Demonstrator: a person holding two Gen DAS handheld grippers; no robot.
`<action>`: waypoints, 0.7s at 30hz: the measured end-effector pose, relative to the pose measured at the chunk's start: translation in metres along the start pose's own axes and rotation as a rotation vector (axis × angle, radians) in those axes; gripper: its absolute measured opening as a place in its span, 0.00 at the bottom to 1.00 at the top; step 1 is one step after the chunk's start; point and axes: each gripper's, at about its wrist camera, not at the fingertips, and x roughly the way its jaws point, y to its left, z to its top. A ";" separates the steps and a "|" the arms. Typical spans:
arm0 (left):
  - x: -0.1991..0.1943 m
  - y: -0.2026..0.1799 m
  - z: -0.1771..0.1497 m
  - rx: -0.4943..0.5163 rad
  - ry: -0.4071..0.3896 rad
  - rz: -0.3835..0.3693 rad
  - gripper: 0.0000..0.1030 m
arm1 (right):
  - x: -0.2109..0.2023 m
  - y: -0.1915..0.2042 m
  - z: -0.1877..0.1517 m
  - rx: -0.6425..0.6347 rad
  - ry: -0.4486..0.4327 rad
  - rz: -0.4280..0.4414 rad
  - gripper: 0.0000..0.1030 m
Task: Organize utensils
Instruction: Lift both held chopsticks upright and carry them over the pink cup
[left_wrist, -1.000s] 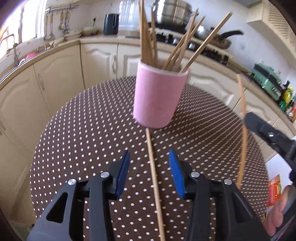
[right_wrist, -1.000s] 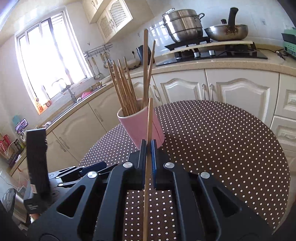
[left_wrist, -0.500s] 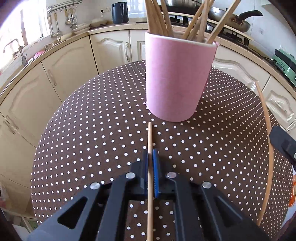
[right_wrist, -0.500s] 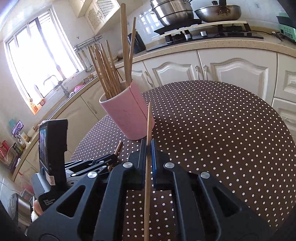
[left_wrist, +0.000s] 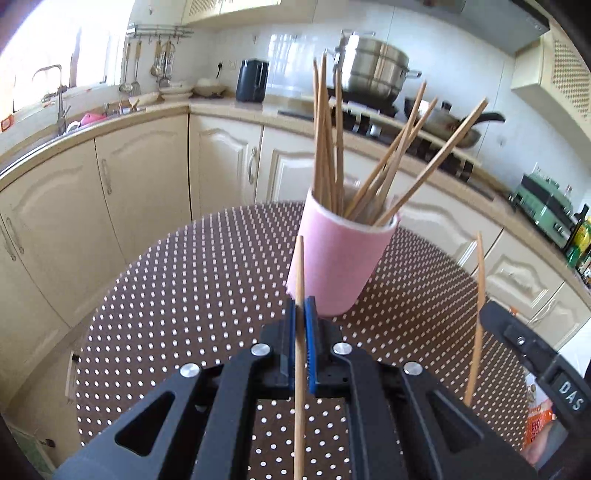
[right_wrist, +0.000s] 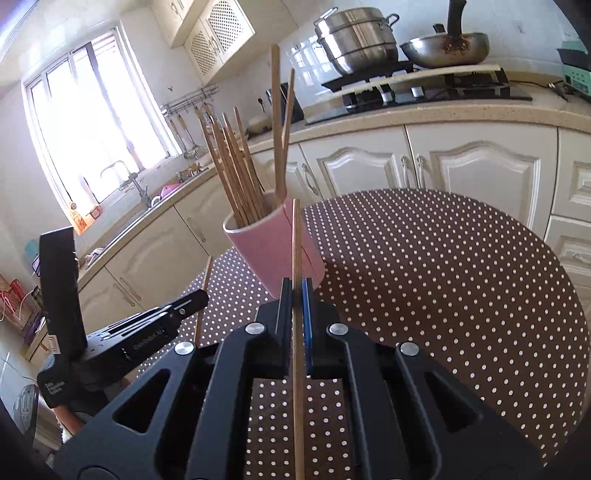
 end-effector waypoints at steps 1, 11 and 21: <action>-0.004 0.001 0.004 0.000 -0.019 -0.006 0.05 | -0.002 0.001 0.002 -0.005 -0.009 0.001 0.05; -0.045 -0.014 0.030 0.013 -0.150 -0.022 0.05 | -0.018 0.013 0.022 -0.037 -0.080 0.011 0.05; -0.065 -0.026 0.054 0.024 -0.230 -0.027 0.05 | -0.027 0.024 0.039 -0.042 -0.142 0.014 0.05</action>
